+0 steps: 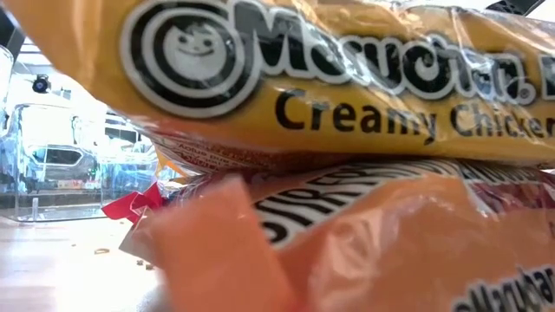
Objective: Sort Maruchan noodles
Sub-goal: Put the yellow noodles pack into the top transparent bin
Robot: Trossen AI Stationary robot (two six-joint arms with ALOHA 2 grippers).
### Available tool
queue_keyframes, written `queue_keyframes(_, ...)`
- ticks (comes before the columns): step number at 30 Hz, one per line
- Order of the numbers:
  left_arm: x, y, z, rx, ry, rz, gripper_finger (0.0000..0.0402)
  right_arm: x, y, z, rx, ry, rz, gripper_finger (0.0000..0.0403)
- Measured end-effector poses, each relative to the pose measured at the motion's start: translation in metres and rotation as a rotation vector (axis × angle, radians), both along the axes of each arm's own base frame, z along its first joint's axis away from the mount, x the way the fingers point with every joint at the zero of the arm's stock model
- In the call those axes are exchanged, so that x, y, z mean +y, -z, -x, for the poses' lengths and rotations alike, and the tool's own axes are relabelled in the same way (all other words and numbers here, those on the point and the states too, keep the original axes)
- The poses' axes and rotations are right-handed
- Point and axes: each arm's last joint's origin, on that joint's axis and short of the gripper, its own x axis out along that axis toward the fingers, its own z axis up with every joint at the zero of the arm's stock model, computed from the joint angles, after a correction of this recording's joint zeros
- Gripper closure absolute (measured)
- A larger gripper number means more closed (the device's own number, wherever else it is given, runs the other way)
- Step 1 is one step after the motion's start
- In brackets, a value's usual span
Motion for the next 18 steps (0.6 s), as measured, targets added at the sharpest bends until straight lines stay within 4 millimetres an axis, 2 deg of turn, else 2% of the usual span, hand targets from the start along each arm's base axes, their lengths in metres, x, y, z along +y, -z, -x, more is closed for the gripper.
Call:
queue_keyframes(13, 0.0, 0.004, 0.001, 0.02, -0.026, 0.023, 0.0206, -0.001, -0.023, -0.008, -0.063, -0.021, 0.04, 0.0361)
queue_keyframes(18, 0.002, 0.02, -0.005, 0.058, -0.047, 0.05, 0.0206, 0.003, -0.022, -0.01, -0.056, -0.04, 0.044, 0.038)
